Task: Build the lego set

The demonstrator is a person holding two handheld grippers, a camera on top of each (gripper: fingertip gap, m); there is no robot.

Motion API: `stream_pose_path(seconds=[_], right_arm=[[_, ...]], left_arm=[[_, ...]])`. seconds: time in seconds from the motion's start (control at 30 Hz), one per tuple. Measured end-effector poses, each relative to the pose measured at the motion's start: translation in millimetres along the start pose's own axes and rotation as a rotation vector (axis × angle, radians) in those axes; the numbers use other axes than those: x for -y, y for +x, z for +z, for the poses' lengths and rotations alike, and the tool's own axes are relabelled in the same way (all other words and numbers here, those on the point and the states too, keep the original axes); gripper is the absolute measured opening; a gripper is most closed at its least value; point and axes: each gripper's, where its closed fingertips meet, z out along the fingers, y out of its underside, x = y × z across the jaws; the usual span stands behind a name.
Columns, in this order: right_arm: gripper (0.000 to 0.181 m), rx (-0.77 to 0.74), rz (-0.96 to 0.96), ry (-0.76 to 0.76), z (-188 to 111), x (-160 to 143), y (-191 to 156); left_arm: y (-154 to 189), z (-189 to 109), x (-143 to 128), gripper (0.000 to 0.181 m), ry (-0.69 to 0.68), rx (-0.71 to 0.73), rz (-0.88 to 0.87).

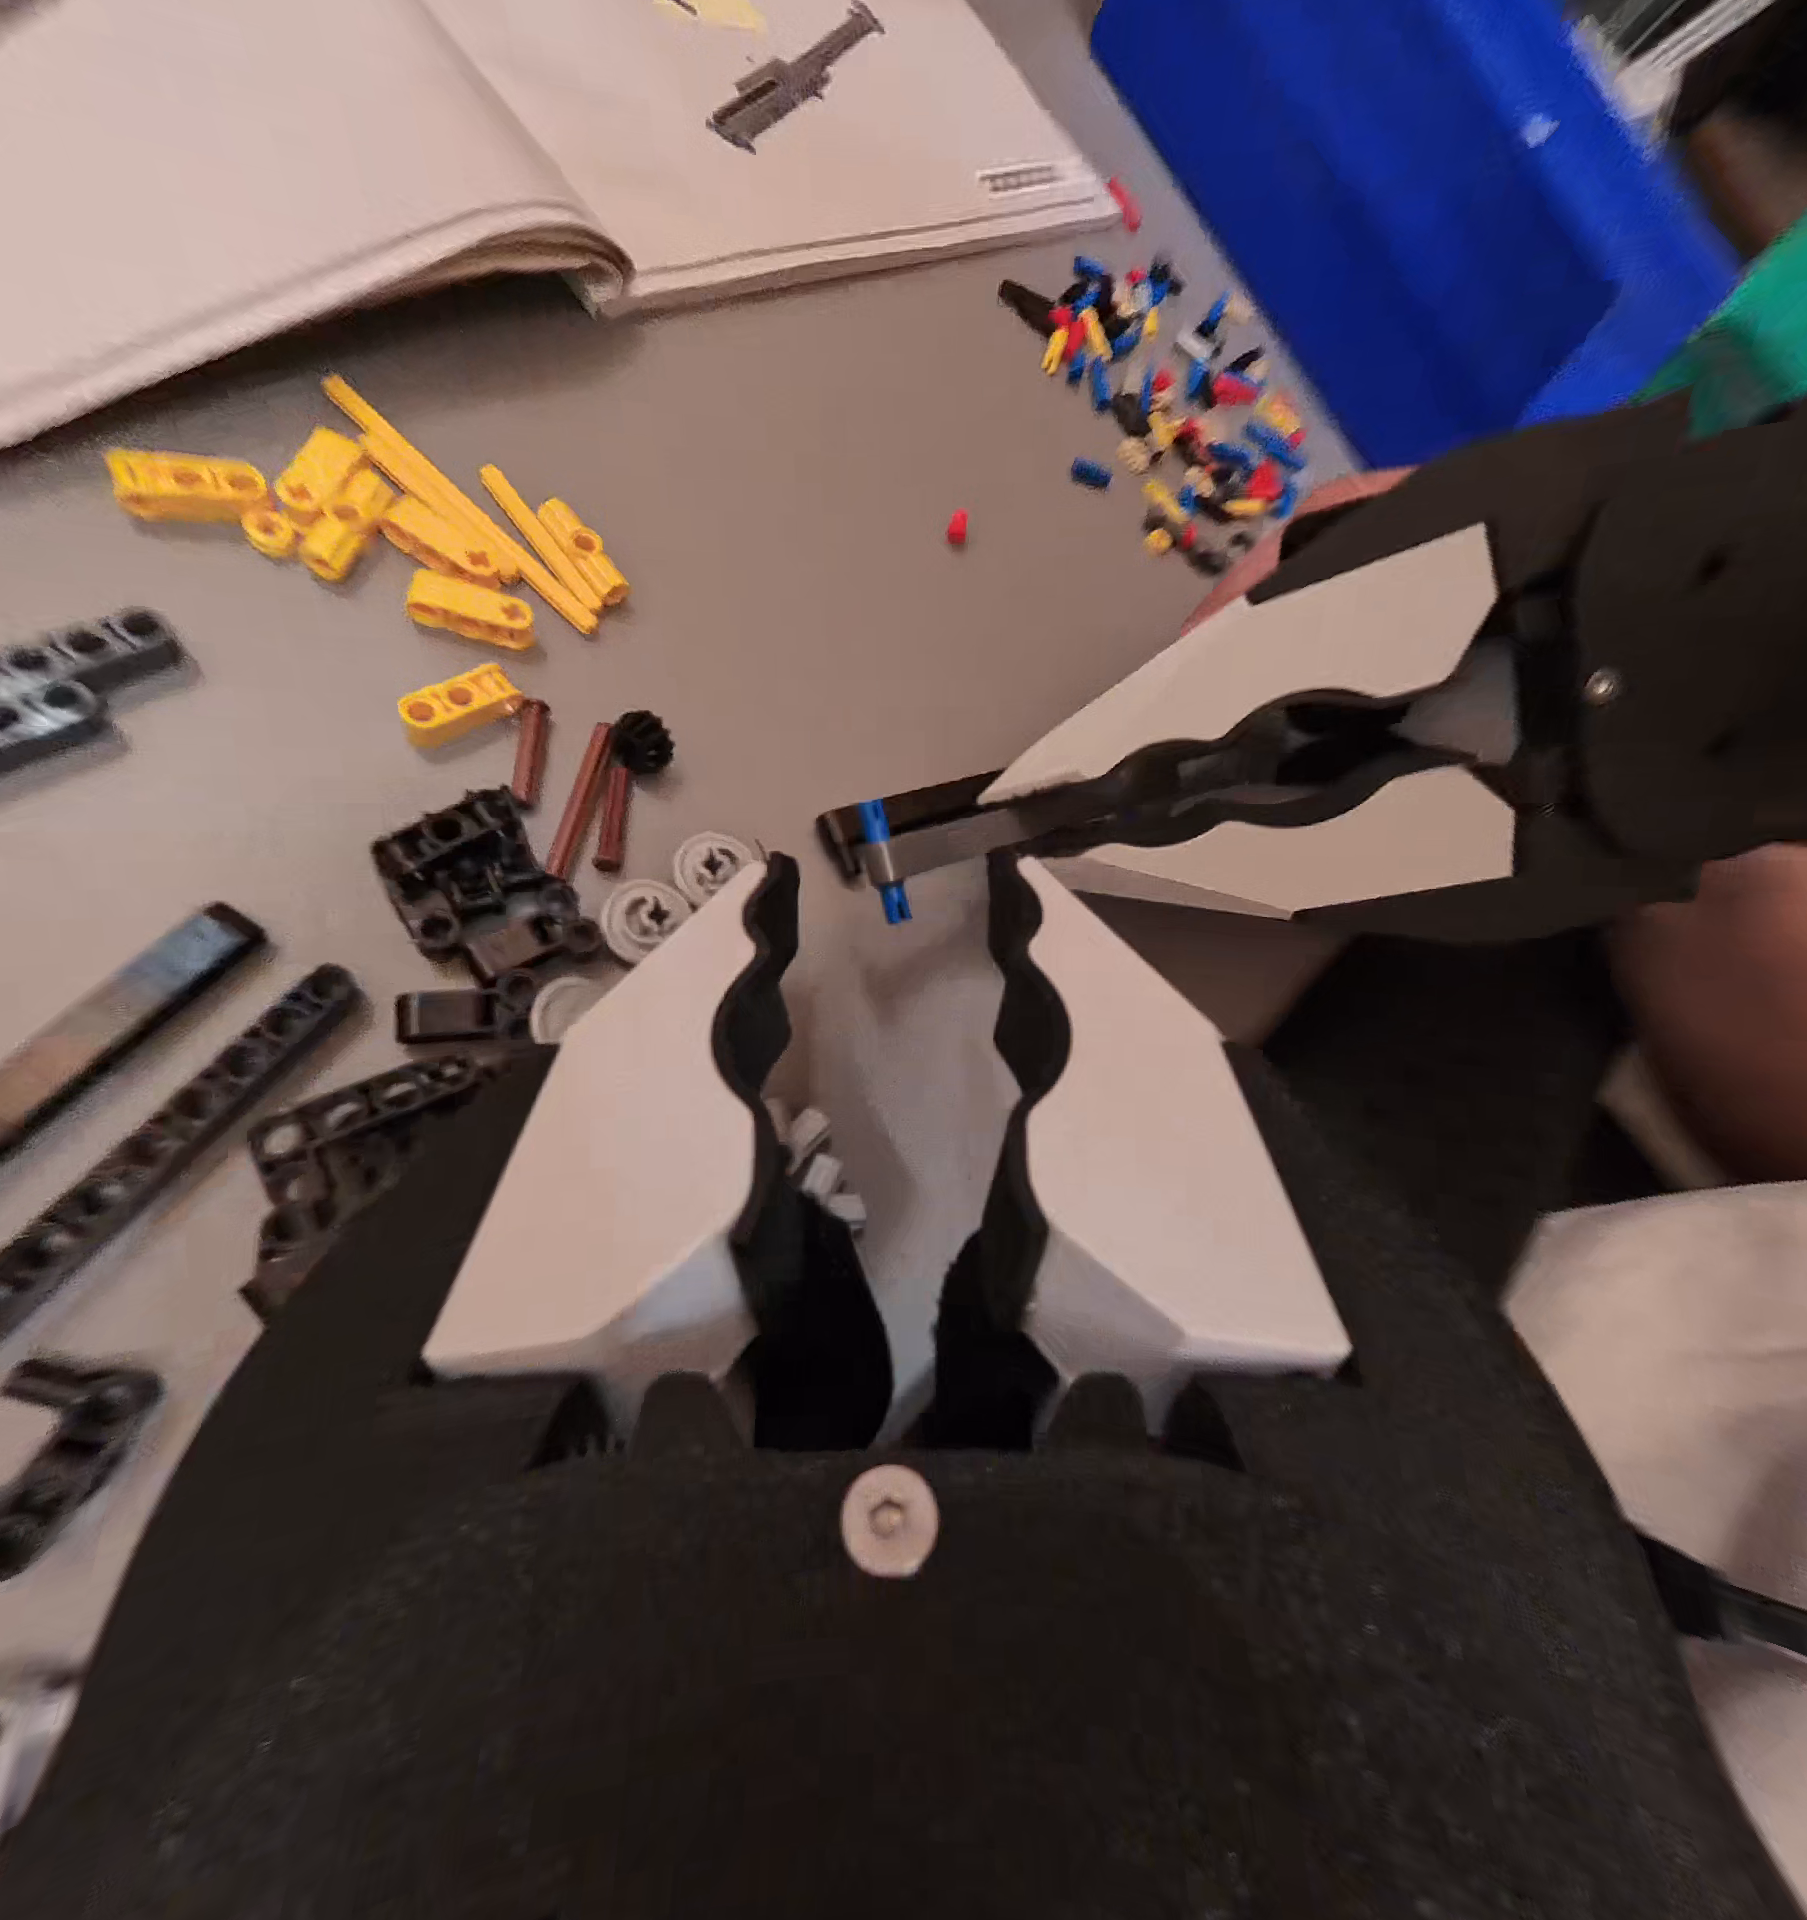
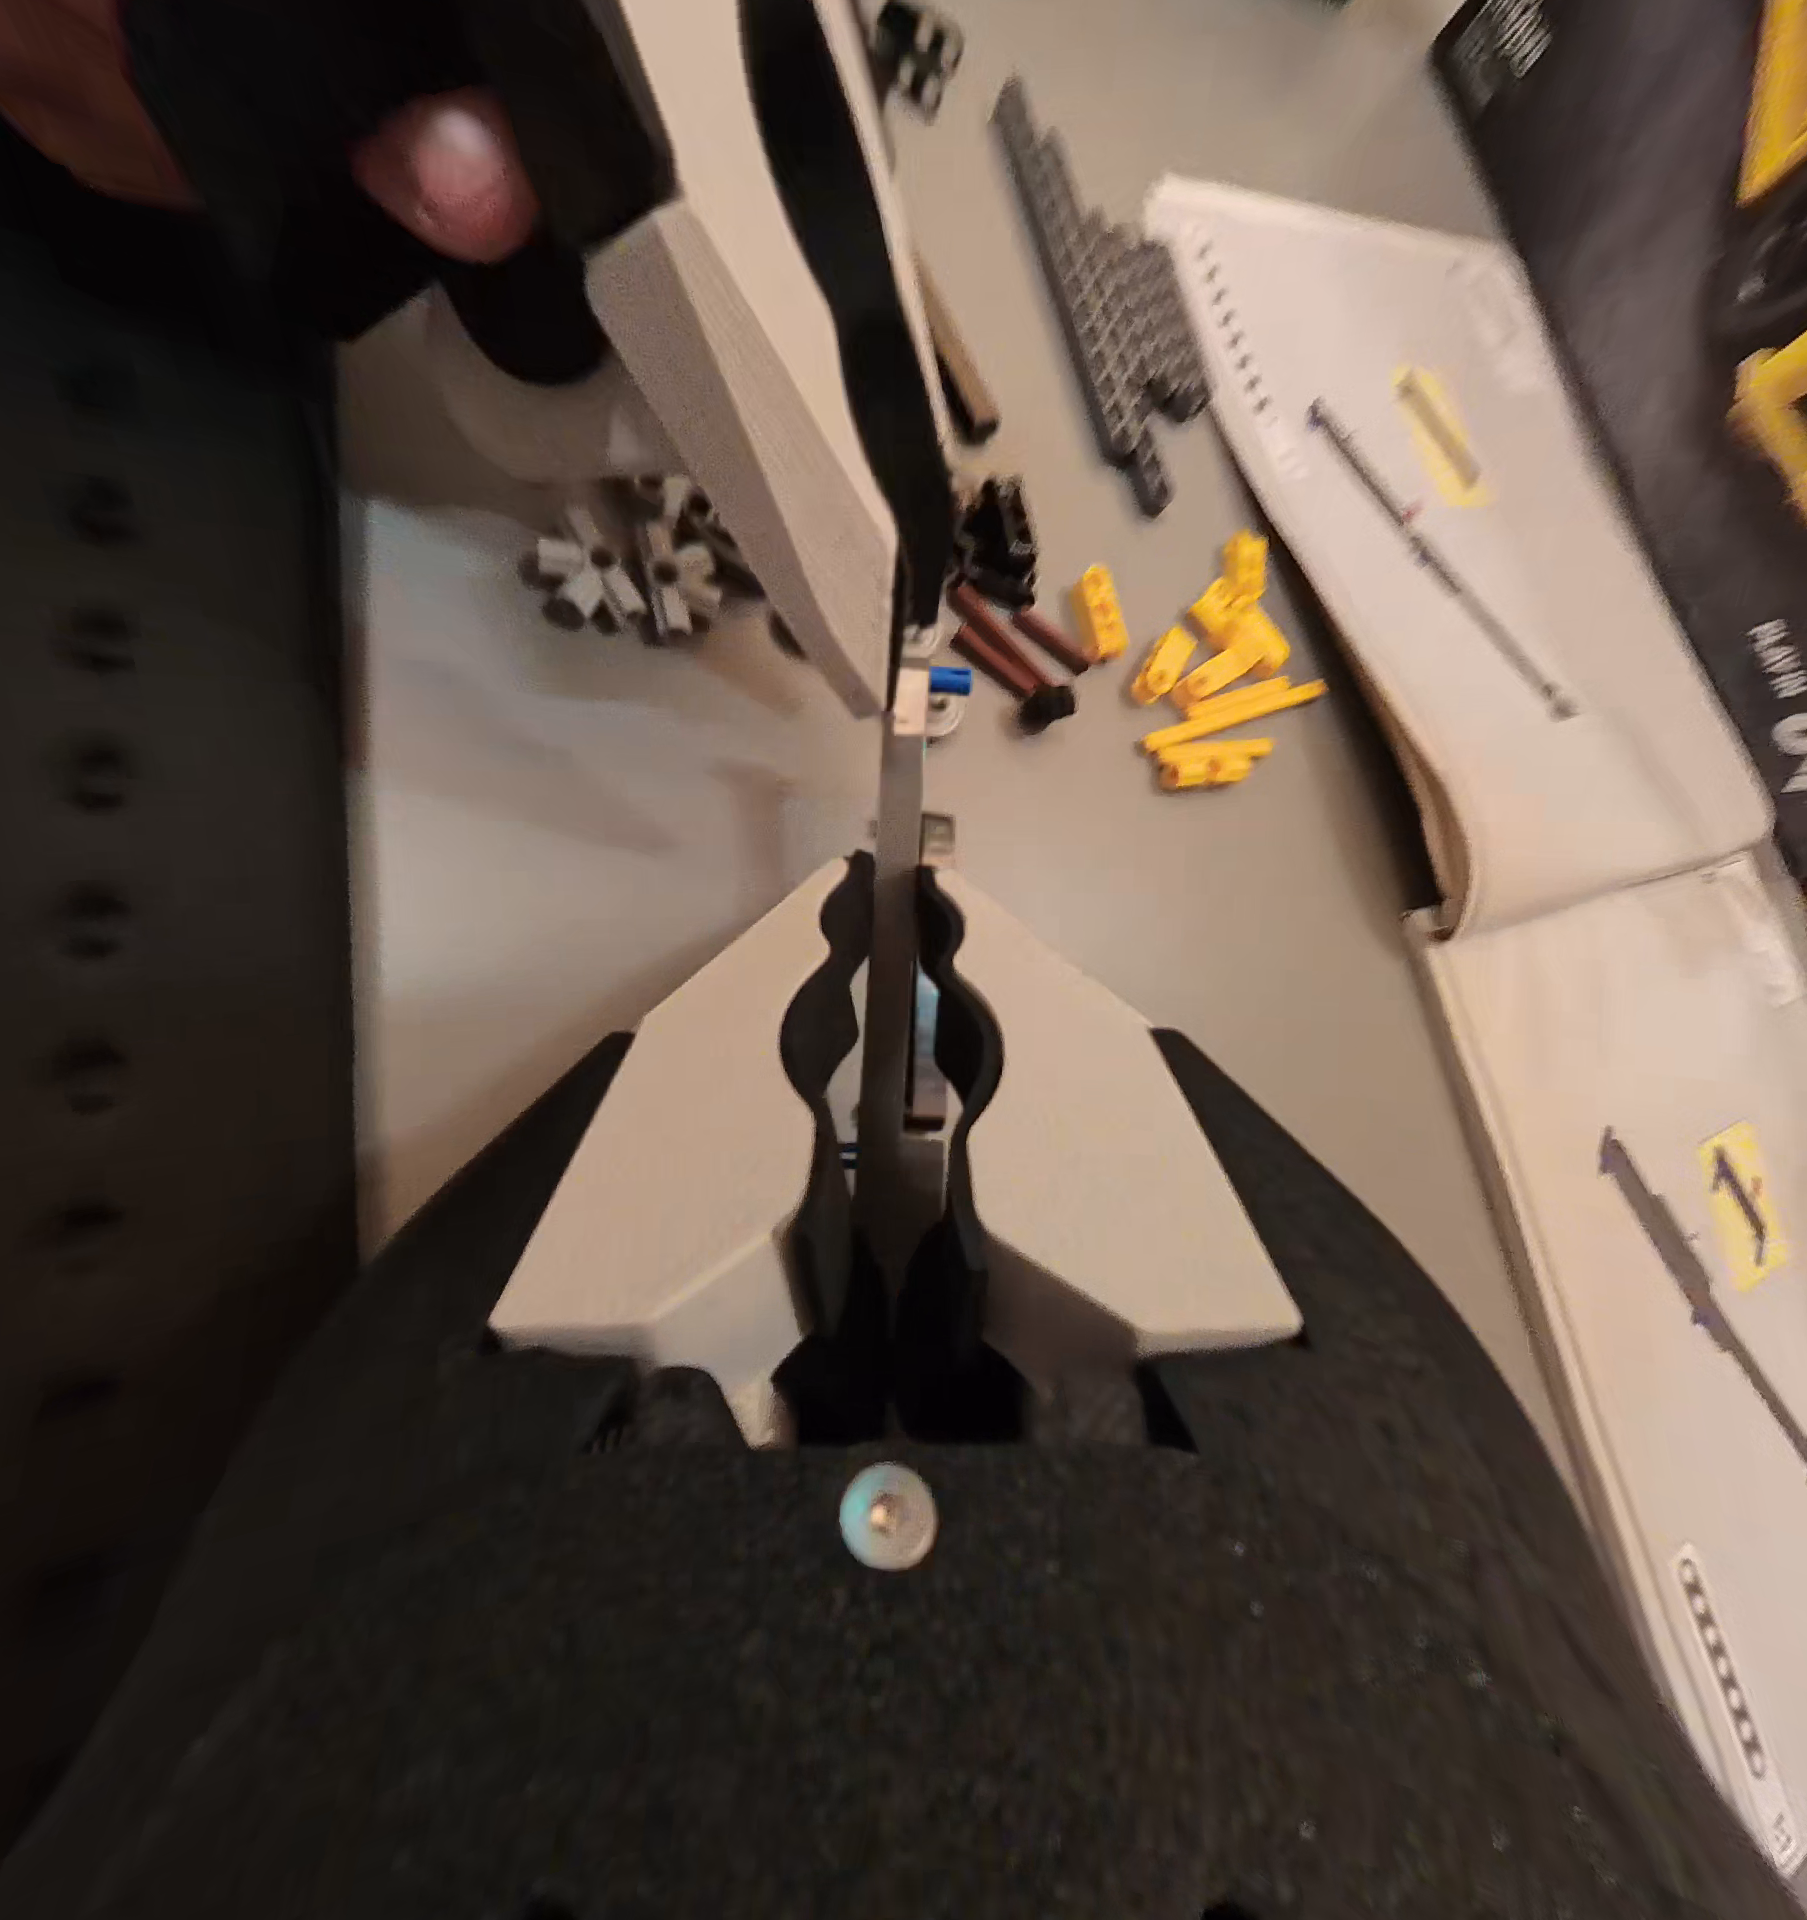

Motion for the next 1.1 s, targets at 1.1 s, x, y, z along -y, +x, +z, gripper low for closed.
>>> stream_pose_path(seconds=[1.1], right_arm=[[0.024,0.157,0.205,0.23,-20.4,26.9,-4.0]], left_arm=[[27.6,-4.7,13.5,0.007,0.034,-0.438,-0.293]])
